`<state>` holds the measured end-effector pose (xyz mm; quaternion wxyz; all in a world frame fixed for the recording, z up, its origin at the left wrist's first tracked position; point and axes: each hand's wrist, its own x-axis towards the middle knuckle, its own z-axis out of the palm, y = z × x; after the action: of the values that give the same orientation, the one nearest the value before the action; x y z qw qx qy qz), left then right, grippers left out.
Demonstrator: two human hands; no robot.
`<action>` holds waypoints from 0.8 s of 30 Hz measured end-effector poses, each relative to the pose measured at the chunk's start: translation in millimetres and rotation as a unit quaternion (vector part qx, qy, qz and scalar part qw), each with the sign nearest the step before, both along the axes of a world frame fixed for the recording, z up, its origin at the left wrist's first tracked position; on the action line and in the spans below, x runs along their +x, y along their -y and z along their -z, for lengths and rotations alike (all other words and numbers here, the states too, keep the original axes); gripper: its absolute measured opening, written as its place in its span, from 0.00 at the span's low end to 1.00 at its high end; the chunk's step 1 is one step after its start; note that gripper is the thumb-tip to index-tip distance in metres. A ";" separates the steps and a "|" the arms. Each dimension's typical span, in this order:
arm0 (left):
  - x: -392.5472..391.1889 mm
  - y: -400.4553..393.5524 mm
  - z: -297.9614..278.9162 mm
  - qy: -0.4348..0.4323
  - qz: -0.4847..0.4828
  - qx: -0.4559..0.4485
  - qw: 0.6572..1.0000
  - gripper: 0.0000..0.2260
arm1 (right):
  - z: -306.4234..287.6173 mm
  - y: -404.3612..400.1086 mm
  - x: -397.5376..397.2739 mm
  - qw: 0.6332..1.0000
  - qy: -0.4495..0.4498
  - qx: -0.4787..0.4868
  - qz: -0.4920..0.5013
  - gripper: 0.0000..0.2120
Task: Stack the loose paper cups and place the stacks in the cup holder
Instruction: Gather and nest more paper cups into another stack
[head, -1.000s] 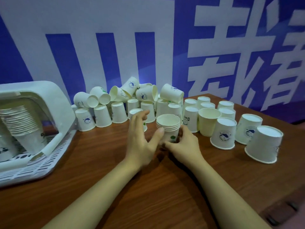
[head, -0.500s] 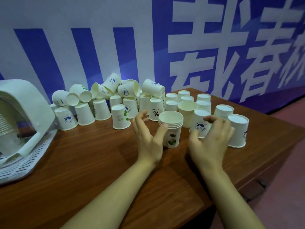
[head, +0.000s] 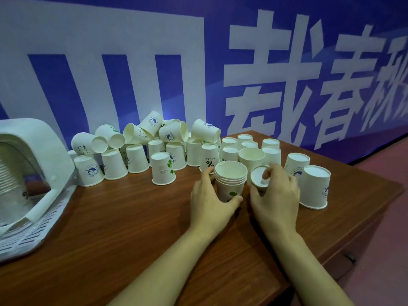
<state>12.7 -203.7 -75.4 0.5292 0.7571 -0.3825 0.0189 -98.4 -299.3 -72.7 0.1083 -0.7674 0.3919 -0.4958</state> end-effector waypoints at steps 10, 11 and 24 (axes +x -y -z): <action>11.6 1.6 3.4 -0.077 -0.018 -0.040 0.996 0.37 | -10.9 -12.1 -13.4 0.958 0.269 0.058 -0.077 0.36; 11.3 1.5 3.3 -0.073 -0.009 -0.032 0.997 0.37 | -12.8 -12.8 -15.9 0.945 0.310 0.063 -0.080 0.32; -0.9 5.2 6.1 -0.042 0.160 0.050 0.985 0.28 | -18.9 -15.9 -5.5 0.901 0.334 0.113 -0.251 0.28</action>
<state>11.8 -208.9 -81.5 0.5024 0.7120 -0.4763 -0.1174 -103.9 -283.4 -53.7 0.4394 -0.6119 0.1808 -0.6323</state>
